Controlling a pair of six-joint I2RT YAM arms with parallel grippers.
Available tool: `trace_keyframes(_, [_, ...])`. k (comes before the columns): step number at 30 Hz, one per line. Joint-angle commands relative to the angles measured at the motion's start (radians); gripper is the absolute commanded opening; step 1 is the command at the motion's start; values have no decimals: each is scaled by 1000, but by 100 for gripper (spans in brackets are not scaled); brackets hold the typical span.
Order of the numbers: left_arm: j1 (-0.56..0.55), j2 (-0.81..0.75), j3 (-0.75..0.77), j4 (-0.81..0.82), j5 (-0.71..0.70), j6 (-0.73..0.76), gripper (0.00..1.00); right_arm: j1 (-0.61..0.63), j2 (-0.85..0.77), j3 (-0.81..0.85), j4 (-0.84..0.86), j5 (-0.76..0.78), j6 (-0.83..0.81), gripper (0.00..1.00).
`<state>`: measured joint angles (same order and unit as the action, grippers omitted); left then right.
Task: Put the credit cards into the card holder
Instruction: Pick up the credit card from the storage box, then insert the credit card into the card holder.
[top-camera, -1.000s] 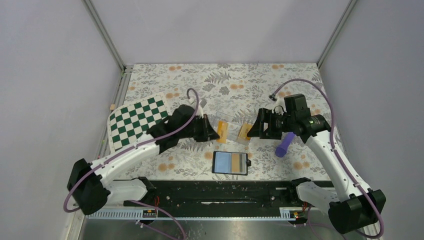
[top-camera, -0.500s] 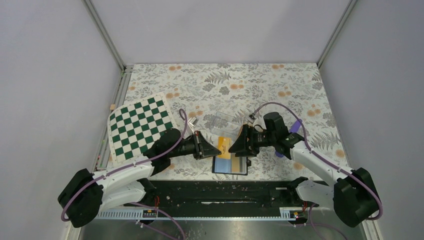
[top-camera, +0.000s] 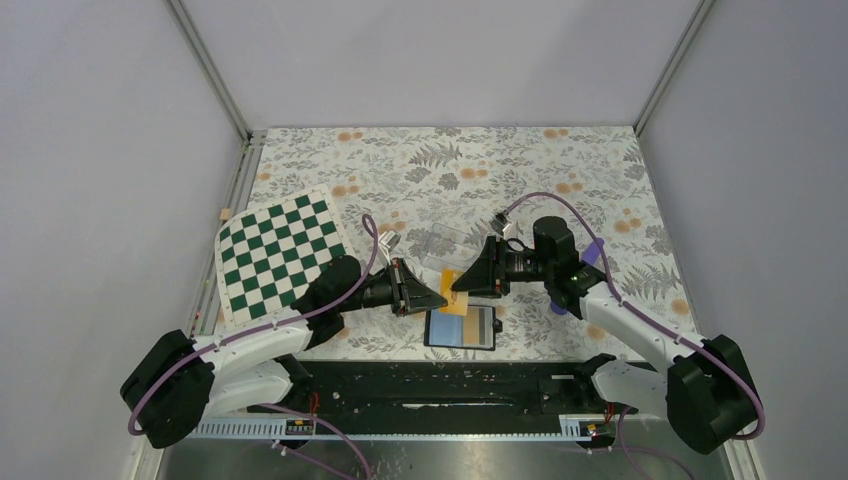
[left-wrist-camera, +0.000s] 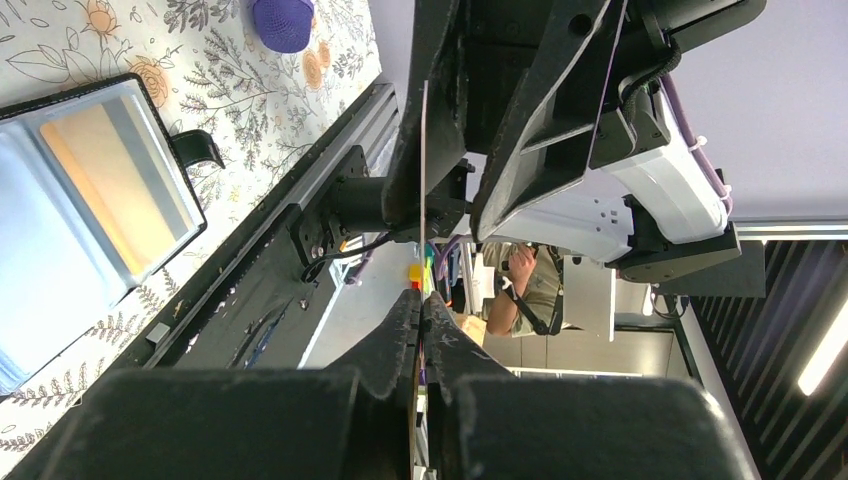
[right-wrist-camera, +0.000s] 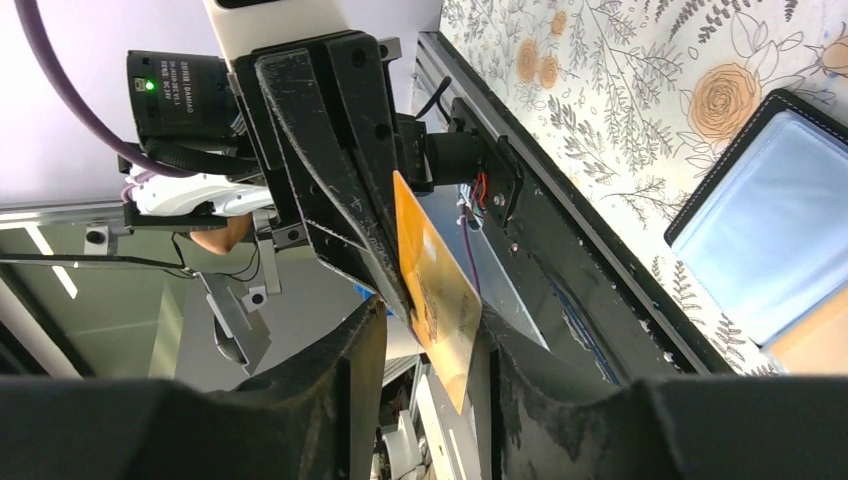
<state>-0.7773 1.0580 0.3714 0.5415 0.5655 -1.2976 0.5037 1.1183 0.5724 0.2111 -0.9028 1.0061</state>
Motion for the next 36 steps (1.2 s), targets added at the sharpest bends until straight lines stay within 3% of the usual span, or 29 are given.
trace_keyframes(1, [3,1,11,80,2,-12,0,5,-30,1,73,-55,36,39])
trace_keyframes(6, [4,6,0,84,-6,-17,0,6,-58,-1,72,-57,38,30])
trace_keyframes(12, [4,25,-6,91,2,-16,0,6,-63,1,70,-62,33,0])
trace_keyframes(15, [4,35,-6,91,4,-14,8,6,-56,5,59,-60,16,0])
trace_keyframes(17, [6,37,-6,78,-4,-10,19,5,-50,12,23,-51,-16,0])
trace_keyframes(22, [36,24,-8,-1,-25,6,33,6,-49,40,-167,47,-156,0])
trace_keyframes(27, [85,6,-9,-162,-36,57,34,5,-48,21,-335,184,-276,0])
trace_keyframes(32, [111,4,0,-398,-77,152,34,5,-9,-45,-317,273,-296,0])
trace_keyframes(36, [119,54,-3,-486,-95,210,31,6,34,-72,-291,362,-313,0])
